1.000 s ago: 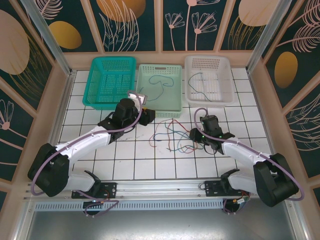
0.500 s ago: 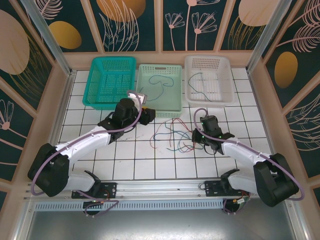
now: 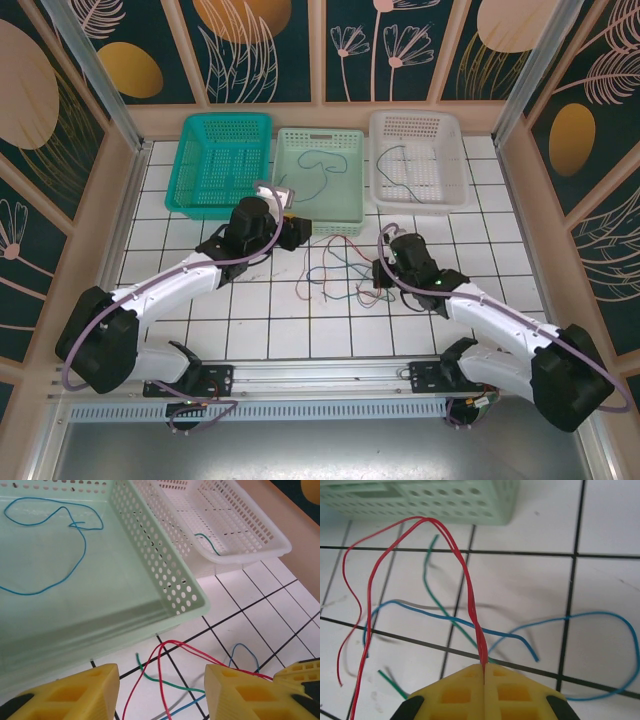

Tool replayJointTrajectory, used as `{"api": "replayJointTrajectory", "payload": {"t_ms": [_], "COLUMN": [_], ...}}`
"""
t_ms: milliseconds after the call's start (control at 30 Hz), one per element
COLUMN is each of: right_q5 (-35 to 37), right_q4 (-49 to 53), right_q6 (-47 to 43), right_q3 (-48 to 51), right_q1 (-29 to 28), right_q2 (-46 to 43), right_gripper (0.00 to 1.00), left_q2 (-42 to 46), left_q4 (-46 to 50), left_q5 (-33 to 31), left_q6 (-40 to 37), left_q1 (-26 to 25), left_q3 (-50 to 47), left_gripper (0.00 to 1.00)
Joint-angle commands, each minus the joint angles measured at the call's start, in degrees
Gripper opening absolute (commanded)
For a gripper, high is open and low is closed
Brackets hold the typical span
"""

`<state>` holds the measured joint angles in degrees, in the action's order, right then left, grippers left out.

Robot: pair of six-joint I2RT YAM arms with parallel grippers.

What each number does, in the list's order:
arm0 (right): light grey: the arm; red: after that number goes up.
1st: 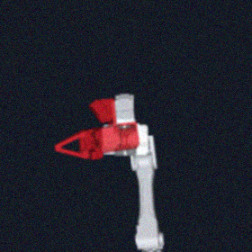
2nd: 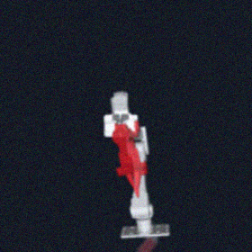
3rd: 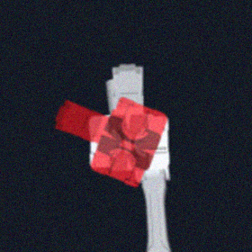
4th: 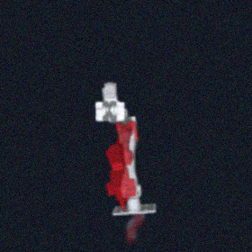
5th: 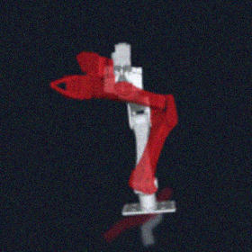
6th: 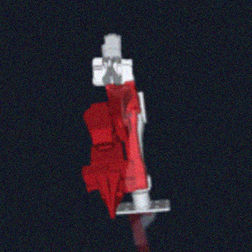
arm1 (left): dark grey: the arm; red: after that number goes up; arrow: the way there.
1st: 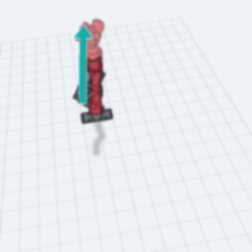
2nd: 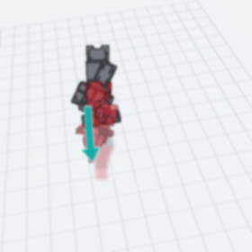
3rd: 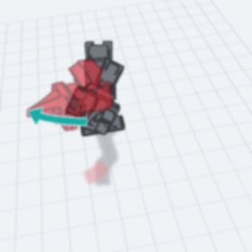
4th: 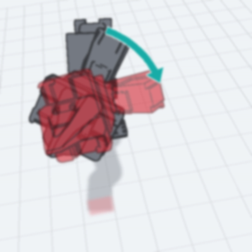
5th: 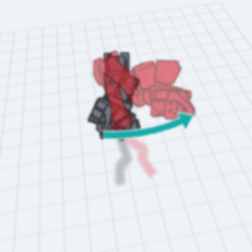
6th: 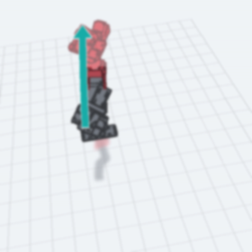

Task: Untangle the cables
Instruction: Untie the cable from multiple cables.

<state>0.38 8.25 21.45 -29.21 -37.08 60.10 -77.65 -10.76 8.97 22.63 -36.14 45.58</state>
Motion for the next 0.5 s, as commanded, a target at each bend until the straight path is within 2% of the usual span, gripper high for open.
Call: {"api": "replayJointTrajectory", "payload": {"t_ms": [0, 267, 467], "right_q5": [3.6, 7.2, 5.7], "right_q4": [0.5, -4.2, -8.2], "right_q6": [-3.9, -5.9, -7.5], "right_q3": [-2.0, 0.9, 4.1], "right_q1": [-1.7, -2.5, -2.8], "right_q2": [-1.4, -7.2, -12.2], "right_gripper": [0.0, 0.0, 0.0], "left_q2": [-1.7, -4.6, -8.0], "left_q4": [-3.2, -3.0, -2.4], "left_q5": [3.5, 6.8, 9.8], "left_q6": [0.9, -0.2, 0.4], "left_q1": [-0.8, -1.7, -1.7], "left_q3": [-0.3, -0.6, -0.2], "left_gripper": [0.47, 0.45, 0.44]}}
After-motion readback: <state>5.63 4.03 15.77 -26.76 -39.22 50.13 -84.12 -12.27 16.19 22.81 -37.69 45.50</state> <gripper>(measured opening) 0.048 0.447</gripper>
